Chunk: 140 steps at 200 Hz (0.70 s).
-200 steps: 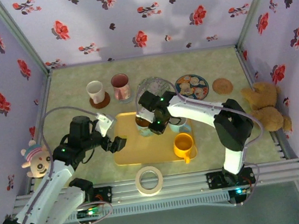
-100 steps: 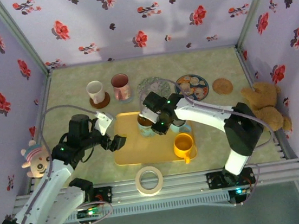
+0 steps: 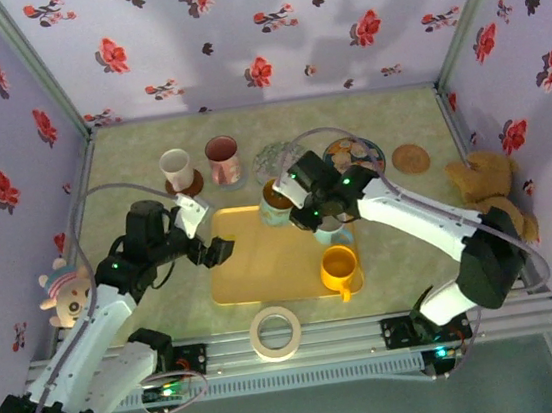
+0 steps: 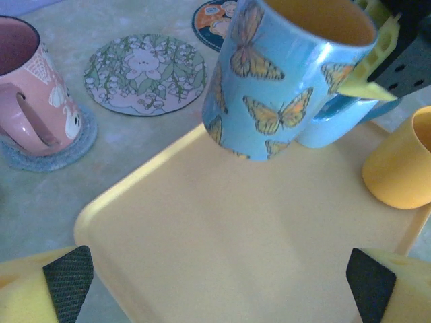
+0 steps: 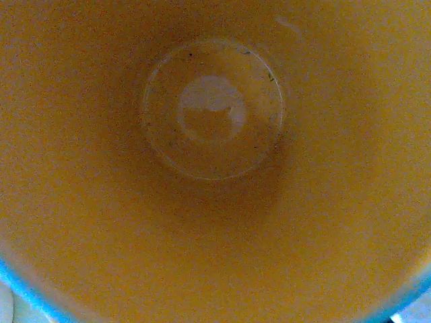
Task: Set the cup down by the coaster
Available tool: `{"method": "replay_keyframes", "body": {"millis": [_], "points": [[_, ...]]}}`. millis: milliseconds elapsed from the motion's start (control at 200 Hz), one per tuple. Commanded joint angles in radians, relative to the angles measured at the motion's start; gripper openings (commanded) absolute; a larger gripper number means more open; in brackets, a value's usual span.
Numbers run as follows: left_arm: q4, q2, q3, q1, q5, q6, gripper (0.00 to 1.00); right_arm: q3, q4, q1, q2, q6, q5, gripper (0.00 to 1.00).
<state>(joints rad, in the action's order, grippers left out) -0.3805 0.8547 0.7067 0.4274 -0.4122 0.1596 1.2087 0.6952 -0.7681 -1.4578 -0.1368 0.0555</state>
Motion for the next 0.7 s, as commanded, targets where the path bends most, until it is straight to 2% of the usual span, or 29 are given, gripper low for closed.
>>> {"method": "replay_keyframes", "body": {"millis": [0, 400, 695], "points": [[0.048, 0.027, 0.043, 0.007, -0.022, -0.006, 1.0, 0.011, -0.086, 0.032, 0.072, 0.029, 0.018, 0.0], [0.145, 0.164, 0.111, 0.029, -0.037, 0.008, 1.0, 0.085, -0.092, 0.111, 0.05, 0.08, -0.025, 0.0], [0.282, 0.239, 0.102, 0.05, -0.033, -0.008, 1.0, 0.202, -0.021, 0.138, -0.061, 0.101, -0.154, 0.0]]}}
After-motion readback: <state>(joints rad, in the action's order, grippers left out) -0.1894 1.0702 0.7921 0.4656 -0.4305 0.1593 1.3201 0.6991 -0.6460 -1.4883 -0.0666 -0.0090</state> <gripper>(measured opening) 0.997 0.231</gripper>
